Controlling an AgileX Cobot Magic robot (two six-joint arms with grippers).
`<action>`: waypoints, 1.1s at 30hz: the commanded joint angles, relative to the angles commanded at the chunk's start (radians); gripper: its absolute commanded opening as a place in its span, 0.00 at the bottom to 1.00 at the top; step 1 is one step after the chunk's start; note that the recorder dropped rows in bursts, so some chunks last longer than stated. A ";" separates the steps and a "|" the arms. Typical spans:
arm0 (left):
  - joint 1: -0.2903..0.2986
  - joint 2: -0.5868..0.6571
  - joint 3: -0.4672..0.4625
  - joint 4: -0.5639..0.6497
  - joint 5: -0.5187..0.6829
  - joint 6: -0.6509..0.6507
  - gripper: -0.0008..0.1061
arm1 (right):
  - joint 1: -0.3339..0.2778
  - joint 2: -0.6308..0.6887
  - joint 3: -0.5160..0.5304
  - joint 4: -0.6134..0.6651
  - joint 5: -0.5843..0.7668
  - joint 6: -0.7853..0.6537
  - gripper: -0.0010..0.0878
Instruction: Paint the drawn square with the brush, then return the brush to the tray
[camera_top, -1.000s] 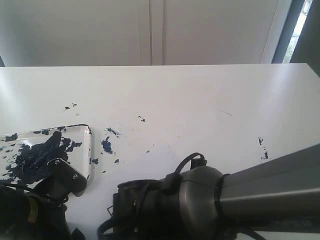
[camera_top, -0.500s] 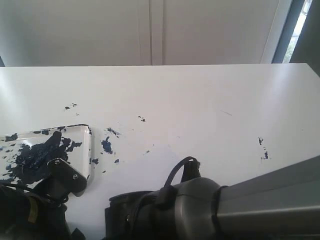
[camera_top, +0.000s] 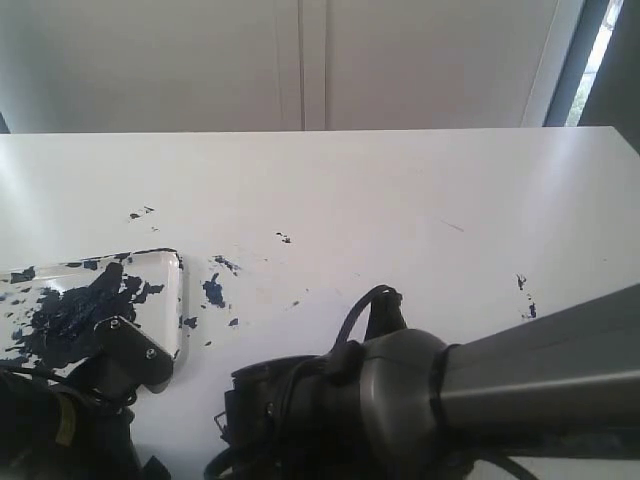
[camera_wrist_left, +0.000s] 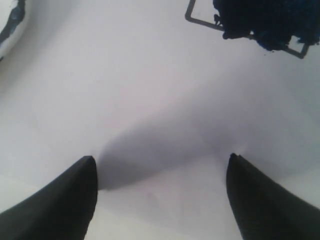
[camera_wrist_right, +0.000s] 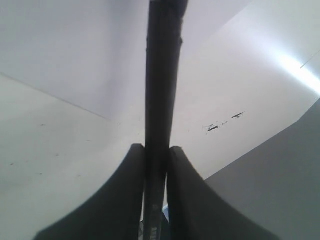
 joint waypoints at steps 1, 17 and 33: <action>0.000 0.000 0.000 0.000 0.000 0.000 0.71 | 0.000 0.000 0.000 0.000 0.000 0.004 0.01; 0.000 0.000 0.000 0.000 0.000 0.000 0.71 | 0.000 0.000 0.000 0.003 0.000 0.041 0.01; 0.000 0.000 0.000 0.000 0.000 0.000 0.71 | 0.002 0.000 0.000 0.090 0.000 -0.030 0.01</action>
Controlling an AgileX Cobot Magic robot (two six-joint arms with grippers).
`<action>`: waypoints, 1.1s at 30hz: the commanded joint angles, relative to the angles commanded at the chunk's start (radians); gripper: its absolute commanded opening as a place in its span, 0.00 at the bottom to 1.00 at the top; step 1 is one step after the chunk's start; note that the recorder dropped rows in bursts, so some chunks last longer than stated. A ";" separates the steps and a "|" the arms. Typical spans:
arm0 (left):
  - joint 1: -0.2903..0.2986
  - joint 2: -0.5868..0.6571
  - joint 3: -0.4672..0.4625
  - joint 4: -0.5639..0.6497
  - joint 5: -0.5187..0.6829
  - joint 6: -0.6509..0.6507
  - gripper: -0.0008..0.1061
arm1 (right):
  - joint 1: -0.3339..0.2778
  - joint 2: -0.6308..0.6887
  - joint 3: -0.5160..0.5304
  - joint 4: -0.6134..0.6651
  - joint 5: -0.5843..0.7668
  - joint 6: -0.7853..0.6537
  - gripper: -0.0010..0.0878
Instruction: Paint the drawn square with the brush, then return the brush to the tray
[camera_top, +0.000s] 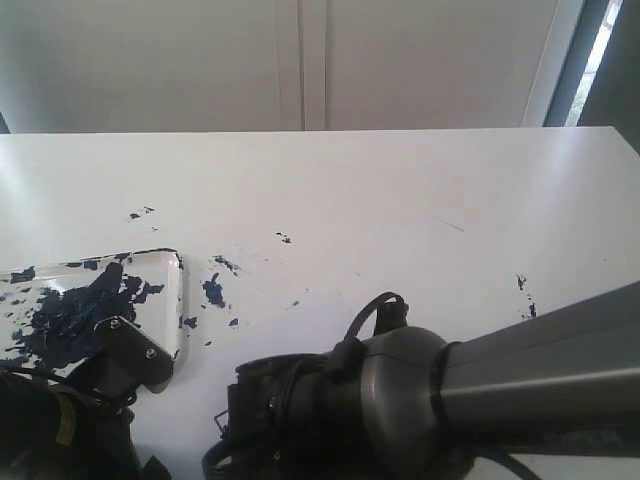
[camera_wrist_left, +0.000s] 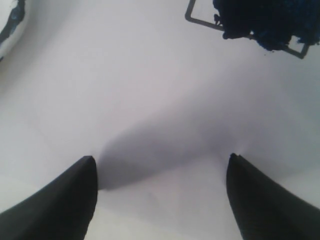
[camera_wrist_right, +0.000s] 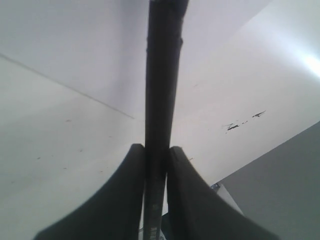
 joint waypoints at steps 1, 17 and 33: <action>0.000 0.000 0.000 0.000 0.000 0.000 0.71 | 0.002 0.000 0.000 0.000 0.000 -0.004 0.01; 0.000 0.000 0.000 -0.004 0.000 0.000 0.71 | 0.072 0.000 0.000 0.071 0.000 -0.053 0.01; 0.000 0.000 0.000 -0.004 0.006 0.000 0.71 | 0.017 0.000 0.002 0.003 0.000 -0.033 0.01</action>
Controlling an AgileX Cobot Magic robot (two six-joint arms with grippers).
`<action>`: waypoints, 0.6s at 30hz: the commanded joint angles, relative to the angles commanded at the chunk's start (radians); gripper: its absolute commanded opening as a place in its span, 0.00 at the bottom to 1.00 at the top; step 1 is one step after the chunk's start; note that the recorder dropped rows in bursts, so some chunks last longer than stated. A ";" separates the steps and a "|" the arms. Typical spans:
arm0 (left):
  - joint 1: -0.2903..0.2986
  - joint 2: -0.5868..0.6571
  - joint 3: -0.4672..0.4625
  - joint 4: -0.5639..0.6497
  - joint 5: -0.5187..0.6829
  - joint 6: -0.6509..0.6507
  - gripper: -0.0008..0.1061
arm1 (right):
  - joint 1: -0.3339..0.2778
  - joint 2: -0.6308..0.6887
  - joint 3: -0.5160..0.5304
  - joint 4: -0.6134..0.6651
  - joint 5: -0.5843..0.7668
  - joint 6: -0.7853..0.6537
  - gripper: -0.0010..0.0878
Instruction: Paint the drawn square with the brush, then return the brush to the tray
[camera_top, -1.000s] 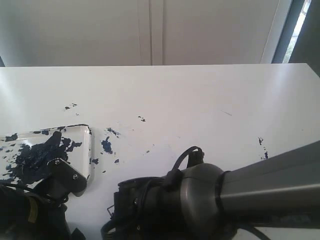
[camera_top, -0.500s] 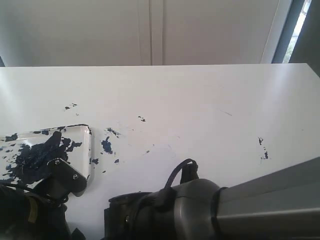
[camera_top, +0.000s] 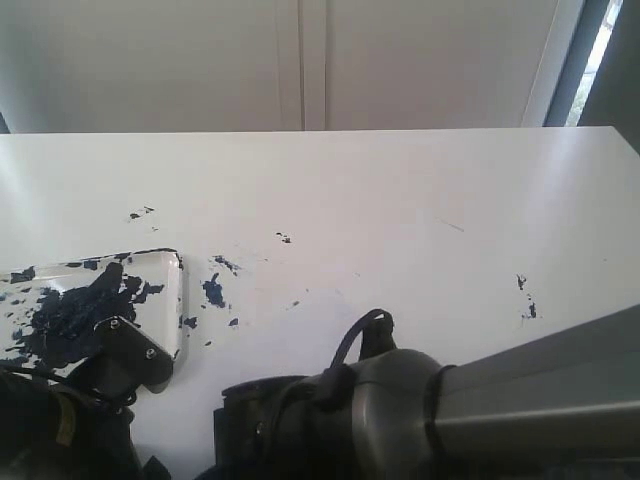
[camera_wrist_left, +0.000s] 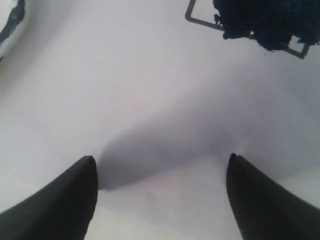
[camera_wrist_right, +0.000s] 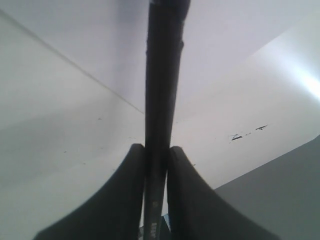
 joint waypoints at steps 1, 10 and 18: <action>0.000 0.000 0.000 0.000 0.000 0.000 0.71 | -0.009 0.000 0.000 -0.005 0.000 0.000 0.01; 0.000 0.000 0.000 0.000 -0.006 0.000 0.71 | -0.019 0.000 -0.002 -0.070 0.000 0.074 0.01; 0.000 0.000 0.000 0.000 -0.006 0.000 0.71 | -0.019 0.000 -0.002 -0.065 -0.002 0.105 0.01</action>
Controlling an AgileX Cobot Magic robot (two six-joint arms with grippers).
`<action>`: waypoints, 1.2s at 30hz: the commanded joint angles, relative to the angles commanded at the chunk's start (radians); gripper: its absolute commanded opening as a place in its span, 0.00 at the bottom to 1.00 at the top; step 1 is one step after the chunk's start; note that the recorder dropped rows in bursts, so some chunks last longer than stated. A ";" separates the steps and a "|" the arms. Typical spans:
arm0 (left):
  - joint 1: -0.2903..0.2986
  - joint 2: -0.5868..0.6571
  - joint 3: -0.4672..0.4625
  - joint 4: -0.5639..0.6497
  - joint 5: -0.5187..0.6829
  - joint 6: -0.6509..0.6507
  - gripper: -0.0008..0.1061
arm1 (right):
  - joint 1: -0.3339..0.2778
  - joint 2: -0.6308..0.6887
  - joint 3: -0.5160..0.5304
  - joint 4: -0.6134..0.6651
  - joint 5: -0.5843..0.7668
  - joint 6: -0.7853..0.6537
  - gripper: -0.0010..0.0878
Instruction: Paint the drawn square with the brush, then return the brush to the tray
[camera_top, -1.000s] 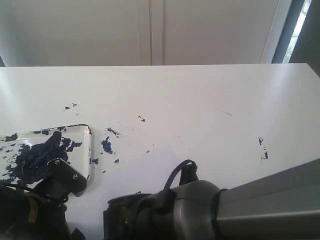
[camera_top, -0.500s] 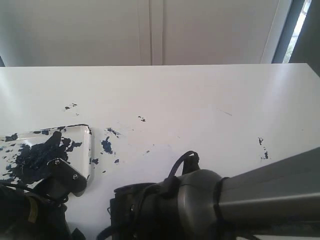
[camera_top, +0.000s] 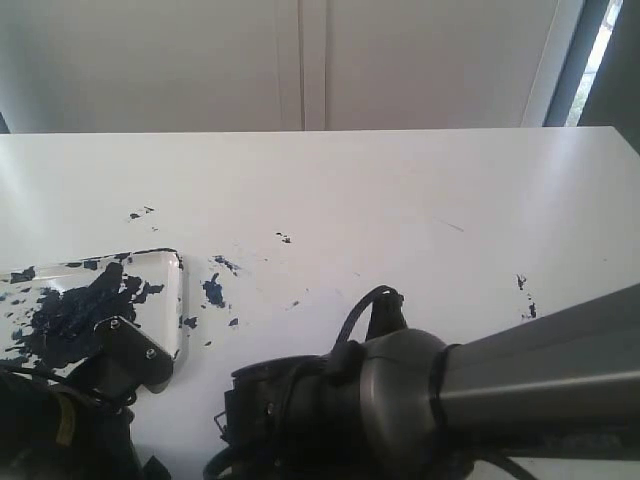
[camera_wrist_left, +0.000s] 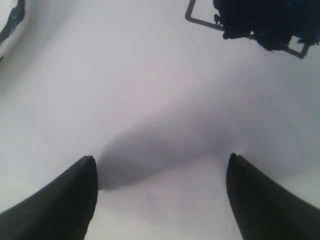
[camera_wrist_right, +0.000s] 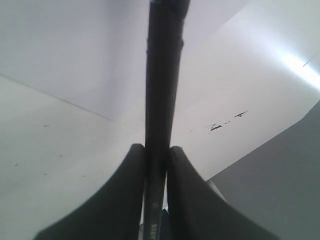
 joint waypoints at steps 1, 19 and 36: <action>0.000 0.000 0.000 0.000 0.000 0.000 0.71 | 0.000 0.000 0.000 0.003 -0.008 0.003 0.01; 0.000 0.000 0.000 -0.004 0.000 0.000 0.71 | 0.082 0.125 -0.183 0.069 0.002 -0.029 0.01; 0.000 0.000 0.000 -0.004 0.010 0.000 0.71 | 0.078 0.155 -0.181 0.034 0.002 -0.029 0.01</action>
